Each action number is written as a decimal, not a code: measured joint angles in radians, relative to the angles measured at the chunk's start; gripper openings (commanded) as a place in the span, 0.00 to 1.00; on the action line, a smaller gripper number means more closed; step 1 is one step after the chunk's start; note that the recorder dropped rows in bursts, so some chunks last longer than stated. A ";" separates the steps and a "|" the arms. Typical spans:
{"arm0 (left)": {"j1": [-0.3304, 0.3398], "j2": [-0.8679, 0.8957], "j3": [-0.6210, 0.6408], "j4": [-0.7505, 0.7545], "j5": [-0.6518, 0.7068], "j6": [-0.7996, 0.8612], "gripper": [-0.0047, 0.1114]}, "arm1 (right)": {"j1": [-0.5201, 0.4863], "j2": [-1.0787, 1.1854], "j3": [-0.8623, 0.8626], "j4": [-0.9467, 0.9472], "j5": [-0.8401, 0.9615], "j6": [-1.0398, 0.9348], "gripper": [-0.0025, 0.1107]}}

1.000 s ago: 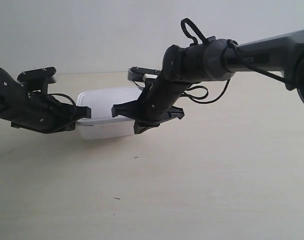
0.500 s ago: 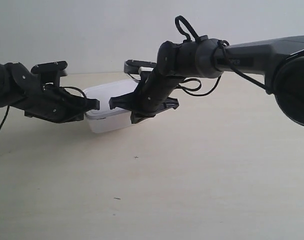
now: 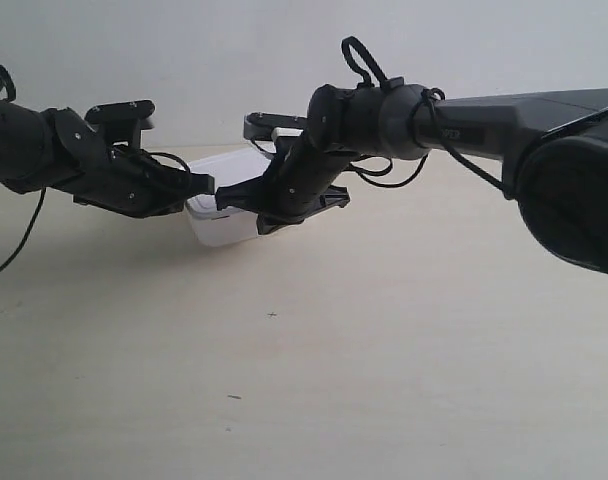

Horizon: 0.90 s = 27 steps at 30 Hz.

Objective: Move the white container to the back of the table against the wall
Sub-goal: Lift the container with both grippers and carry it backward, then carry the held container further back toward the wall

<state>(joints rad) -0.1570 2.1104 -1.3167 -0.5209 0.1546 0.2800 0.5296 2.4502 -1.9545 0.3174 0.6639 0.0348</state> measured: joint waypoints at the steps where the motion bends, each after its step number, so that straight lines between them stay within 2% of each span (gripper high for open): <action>1: 0.000 0.007 -0.012 0.004 0.000 0.000 0.04 | 0.000 0.006 -0.010 0.000 0.000 0.000 0.02; 10: 0.000 0.064 -0.104 0.015 -0.003 0.000 0.04 | 0.000 0.075 -0.121 -0.036 0.000 0.042 0.02; 16: 0.000 0.092 -0.180 0.060 0.008 0.000 0.04 | -0.004 0.087 -0.143 -0.109 -0.065 0.109 0.02; 21: 0.000 0.094 -0.184 0.060 0.081 0.000 0.04 | -0.027 0.089 -0.143 -0.129 -0.001 0.113 0.02; 24: -0.009 0.077 -0.135 0.047 0.130 -0.006 0.04 | -0.062 0.084 -0.146 -0.129 0.053 0.103 0.02; 27: -0.040 0.054 -0.078 0.020 0.115 -0.017 0.04 | -0.111 0.058 -0.146 -0.107 0.082 0.047 0.02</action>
<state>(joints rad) -0.1968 2.1649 -1.3944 -0.5010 0.2700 0.2632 0.4185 2.5077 -2.1010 0.2103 0.7461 0.0819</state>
